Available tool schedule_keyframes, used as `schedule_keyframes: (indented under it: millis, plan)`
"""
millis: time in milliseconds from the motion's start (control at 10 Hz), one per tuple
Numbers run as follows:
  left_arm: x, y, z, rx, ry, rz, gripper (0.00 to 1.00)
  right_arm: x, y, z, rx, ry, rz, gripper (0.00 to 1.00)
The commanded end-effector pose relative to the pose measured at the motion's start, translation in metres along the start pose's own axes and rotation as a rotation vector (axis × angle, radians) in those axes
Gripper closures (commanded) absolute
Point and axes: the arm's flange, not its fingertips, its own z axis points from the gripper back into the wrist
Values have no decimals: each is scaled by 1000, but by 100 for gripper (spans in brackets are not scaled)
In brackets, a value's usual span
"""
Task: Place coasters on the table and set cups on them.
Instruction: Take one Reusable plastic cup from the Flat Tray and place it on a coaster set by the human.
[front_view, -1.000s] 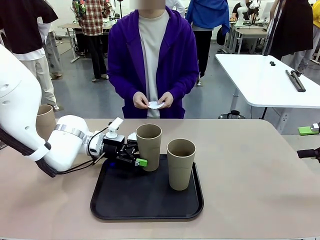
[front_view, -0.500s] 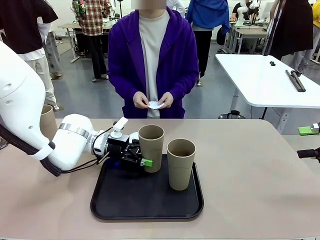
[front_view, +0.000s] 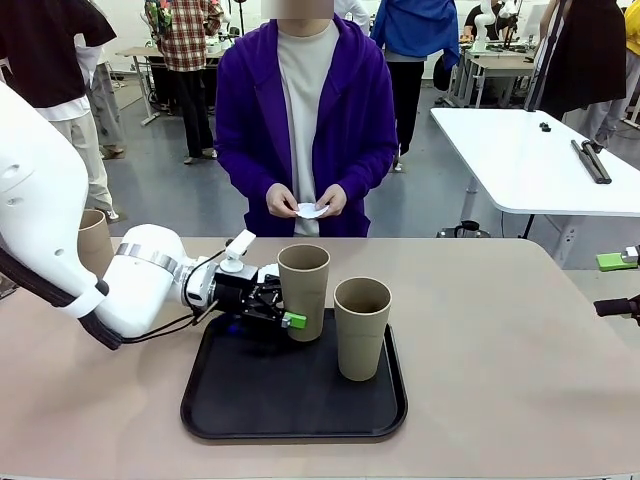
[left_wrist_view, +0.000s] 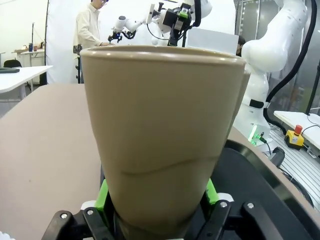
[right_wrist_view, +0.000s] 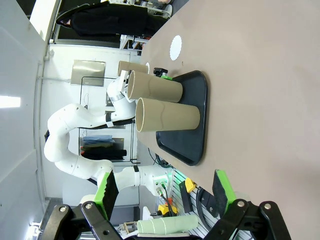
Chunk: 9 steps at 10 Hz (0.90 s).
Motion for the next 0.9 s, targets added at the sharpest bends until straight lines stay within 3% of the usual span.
schedule_keyframes:
  millis: [0, 300, 600, 800]
  plan:
    - [43, -15, 16, 16, 2, -1, 100, 1, 1, 0, 11, -2, 8, 0]
    - [137, -33, 51, 47, 14, 107, 100, 1, 1, 0, 11, -2, 8, 0]
    - [188, -49, 72, 60, -3, 64, 100, 1, 1, 0, 11, -2, 8, 0]
    - [192, -62, 74, 50, 34, 39, 100, 1, 1, 0, 11, -2, 8, 0]
